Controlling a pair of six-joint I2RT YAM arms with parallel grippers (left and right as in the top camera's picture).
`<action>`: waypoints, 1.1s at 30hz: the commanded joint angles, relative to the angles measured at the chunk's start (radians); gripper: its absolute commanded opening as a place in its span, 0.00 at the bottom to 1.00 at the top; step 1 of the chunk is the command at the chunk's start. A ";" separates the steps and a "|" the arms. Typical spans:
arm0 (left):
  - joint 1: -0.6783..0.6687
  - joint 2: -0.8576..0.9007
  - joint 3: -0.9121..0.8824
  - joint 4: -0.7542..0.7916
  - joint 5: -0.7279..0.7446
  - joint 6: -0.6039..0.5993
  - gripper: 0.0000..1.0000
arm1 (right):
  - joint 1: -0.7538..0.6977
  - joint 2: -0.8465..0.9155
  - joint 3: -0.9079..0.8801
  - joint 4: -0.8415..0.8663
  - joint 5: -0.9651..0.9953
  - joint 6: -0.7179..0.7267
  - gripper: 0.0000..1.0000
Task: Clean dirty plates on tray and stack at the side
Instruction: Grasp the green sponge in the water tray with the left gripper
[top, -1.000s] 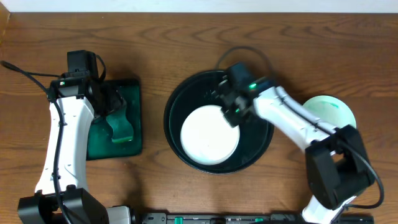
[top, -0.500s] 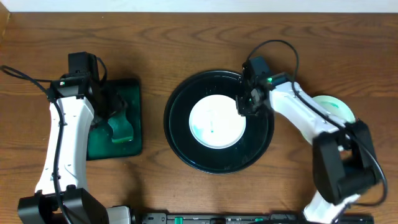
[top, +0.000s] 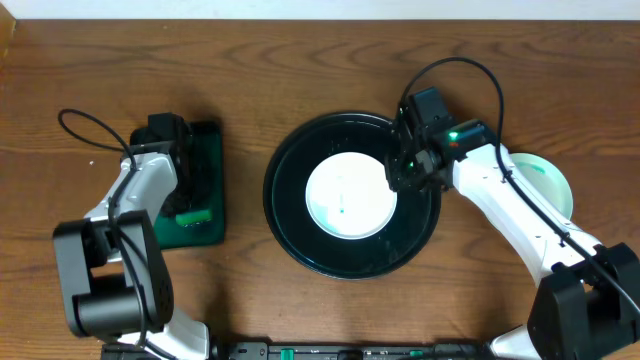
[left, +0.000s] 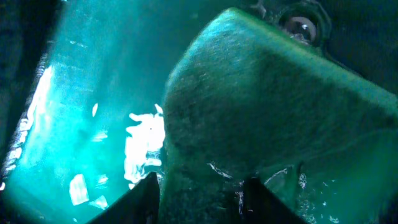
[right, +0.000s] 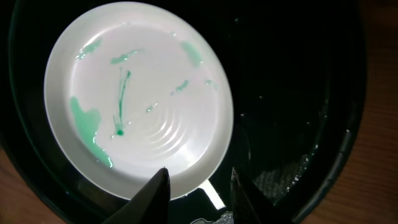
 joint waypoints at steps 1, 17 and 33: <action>0.003 0.086 -0.009 0.012 0.022 0.032 0.22 | 0.008 0.001 -0.006 -0.006 0.002 -0.011 0.30; 0.003 -0.051 0.024 -0.145 0.067 0.046 0.65 | -0.007 0.001 -0.006 -0.004 0.005 -0.001 0.32; -0.021 -0.025 -0.037 -0.076 0.076 0.046 0.07 | -0.006 0.003 -0.006 -0.001 0.109 0.070 0.33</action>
